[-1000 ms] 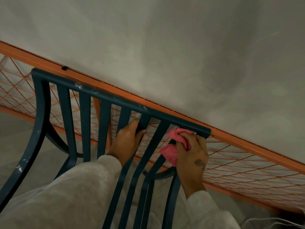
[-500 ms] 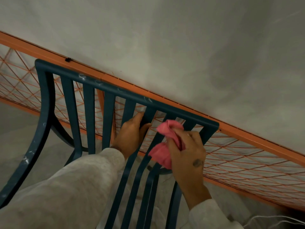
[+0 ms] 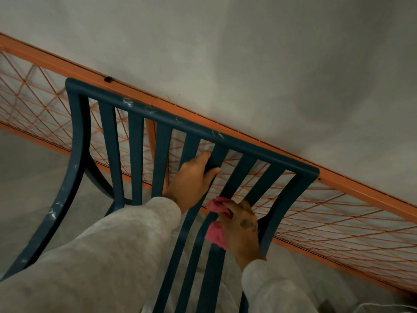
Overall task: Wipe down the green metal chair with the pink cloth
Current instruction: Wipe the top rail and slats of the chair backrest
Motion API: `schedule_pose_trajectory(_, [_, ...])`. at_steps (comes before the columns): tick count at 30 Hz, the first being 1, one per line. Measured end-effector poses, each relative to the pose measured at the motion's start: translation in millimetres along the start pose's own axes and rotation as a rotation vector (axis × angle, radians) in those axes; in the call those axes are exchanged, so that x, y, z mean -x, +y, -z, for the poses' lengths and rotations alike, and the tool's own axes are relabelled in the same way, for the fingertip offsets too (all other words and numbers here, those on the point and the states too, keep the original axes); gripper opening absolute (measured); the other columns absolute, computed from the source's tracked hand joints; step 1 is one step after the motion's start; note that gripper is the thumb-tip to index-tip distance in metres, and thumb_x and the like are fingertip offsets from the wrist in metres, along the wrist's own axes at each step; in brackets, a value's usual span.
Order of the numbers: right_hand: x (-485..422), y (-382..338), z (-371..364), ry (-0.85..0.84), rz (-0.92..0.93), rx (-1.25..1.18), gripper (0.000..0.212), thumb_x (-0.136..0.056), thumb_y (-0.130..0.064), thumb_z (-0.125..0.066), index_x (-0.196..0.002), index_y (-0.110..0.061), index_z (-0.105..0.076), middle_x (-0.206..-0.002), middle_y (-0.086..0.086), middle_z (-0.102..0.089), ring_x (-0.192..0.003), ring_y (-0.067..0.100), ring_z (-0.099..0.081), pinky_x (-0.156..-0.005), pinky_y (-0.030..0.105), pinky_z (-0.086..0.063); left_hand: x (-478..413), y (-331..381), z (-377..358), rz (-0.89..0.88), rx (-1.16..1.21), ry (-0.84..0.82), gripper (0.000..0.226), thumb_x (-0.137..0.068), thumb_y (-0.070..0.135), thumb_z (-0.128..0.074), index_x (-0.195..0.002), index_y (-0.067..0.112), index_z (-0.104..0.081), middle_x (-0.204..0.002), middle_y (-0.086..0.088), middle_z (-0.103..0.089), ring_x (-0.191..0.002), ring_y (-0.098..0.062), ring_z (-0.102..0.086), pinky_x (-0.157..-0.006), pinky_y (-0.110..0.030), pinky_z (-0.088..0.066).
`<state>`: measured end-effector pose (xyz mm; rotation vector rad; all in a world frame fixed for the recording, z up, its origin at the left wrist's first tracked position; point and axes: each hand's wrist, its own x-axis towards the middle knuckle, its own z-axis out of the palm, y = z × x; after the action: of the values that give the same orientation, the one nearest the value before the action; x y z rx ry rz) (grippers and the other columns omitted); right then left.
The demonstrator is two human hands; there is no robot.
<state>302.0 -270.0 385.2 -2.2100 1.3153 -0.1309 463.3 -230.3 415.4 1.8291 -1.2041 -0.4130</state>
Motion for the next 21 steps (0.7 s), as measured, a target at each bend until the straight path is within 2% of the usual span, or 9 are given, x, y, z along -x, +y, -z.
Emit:
schedule_pose_trajectory(3, [3.4,-8.0,18.0,-0.015,0.040,-0.097,0.030,-0.091,-0.024,-0.067,-0.120,-0.029,-0.068,-0.106,-0.002,-0.054,-0.098,0.014,-0.057,-0.092,0.029,-0.050,-1.4,0.4,20.1,0.142,0.272,-0.206,0.029,-0.093,0.012,-0.054,-0.121,0.016,-0.056,-0.113,0.000,-0.066,-0.104,-0.012,-0.062,-0.093,-0.027,-0.050])
schedule_pose_trajectory(5, [8.4,-24.8,32.9,0.106,0.181,-0.134,0.029,-0.089,-0.023,-0.069,-0.118,-0.028,-0.068,-0.095,-0.005,-0.052,-0.085,0.008,-0.056,-0.078,0.021,-0.050,-3.0,6.2,32.7,0.289,0.439,-0.253,0.029,-0.095,0.022,-0.048,-0.121,0.020,-0.060,-0.116,0.009,-0.065,-0.108,-0.002,-0.059,-0.097,-0.017,-0.043])
schedule_pose_trajectory(7, [6.1,-46.3,45.0,0.289,0.334,-0.136,0.032,-0.087,-0.021,-0.070,-0.119,-0.024,-0.067,-0.095,-0.006,-0.050,-0.077,0.002,-0.047,-0.074,0.010,-0.042,-7.0,12.2,39.8,0.383,0.524,-0.284,0.032,-0.099,0.032,-0.041,-0.107,0.017,-0.068,-0.106,0.007,-0.070,-0.097,0.003,-0.062,-0.092,-0.012,-0.043])
schedule_pose_trajectory(11, [-18.7,-76.5,46.9,0.517,0.418,-0.065,0.031,-0.086,-0.019,-0.073,-0.117,-0.017,-0.068,-0.104,0.005,-0.052,-0.088,-0.001,-0.040,-0.079,0.001,-0.036,-11.1,14.7,45.6,0.501,0.684,-0.301,0.047,-0.093,0.060,-0.036,-0.098,0.030,-0.073,-0.103,0.006,-0.074,-0.101,-0.006,-0.066,-0.107,-0.032,-0.041])
schedule_pose_trajectory(12, [-22.1,-78.6,40.8,0.518,0.436,-0.029,0.030,-0.085,-0.016,-0.074,-0.115,-0.016,-0.069,-0.104,0.008,-0.053,-0.087,0.002,-0.043,-0.081,0.004,-0.040,-11.3,13.0,46.2,0.524,0.701,-0.309,0.053,-0.088,0.069,-0.036,-0.099,0.033,-0.073,-0.106,0.007,-0.073,-0.106,-0.007,-0.064,-0.109,-0.035,-0.038])
schedule_pose_trajectory(14, [-23.5,-75.4,24.3,0.454,0.444,0.016,0.029,-0.084,-0.013,-0.074,-0.112,-0.016,-0.069,-0.104,0.012,-0.054,-0.083,0.014,-0.055,-0.073,0.023,-0.055,-13.0,12.4,47.8,0.540,0.686,-0.346,0.071,-0.075,0.084,-0.032,-0.101,0.033,-0.074,-0.111,0.005,-0.072,-0.113,-0.011,-0.061,-0.112,-0.038,-0.033])
schedule_pose_trajectory(17, [-18.6,-64.1,-4.5,0.337,0.389,0.042,0.025,-0.084,-0.012,-0.072,-0.109,-0.016,-0.070,-0.100,0.012,-0.056,-0.069,0.024,-0.062,-0.056,0.036,-0.059,-14.1,11.3,49.6,0.585,0.597,-0.361,0.084,-0.054,0.098,-0.033,-0.107,0.042,-0.066,-0.128,0.012,-0.061,-0.121,-0.010,-0.054,-0.115,-0.040,-0.027])
schedule_pose_trajectory(19, [-10.9,-61.8,-14.4,0.224,0.356,0.038,0.023,-0.087,-0.017,-0.069,-0.109,-0.022,-0.070,-0.102,0.005,-0.054,-0.065,0.011,-0.062,-0.054,0.028,-0.059,-14.3,7.7,46.8,0.566,0.551,-0.375,0.093,-0.059,0.095,-0.033,-0.126,0.036,-0.057,-0.137,0.005,-0.055,-0.122,-0.009,-0.052,-0.115,-0.039,-0.029])
schedule_pose_trajectory(21, [-4.5,-61.8,-15.6,0.088,0.311,-0.028,0.022,-0.091,-0.017,-0.065,-0.111,-0.025,-0.070,-0.101,-0.010,-0.044,-0.067,-0.005,-0.059,-0.059,0.002,-0.047,-12.5,7.7,45.0,0.539,0.537,-0.367,0.088,-0.060,0.095,-0.034,-0.123,0.038,-0.055,-0.138,0.005,-0.054,-0.121,-0.008,-0.053,-0.114,-0.040,-0.031])
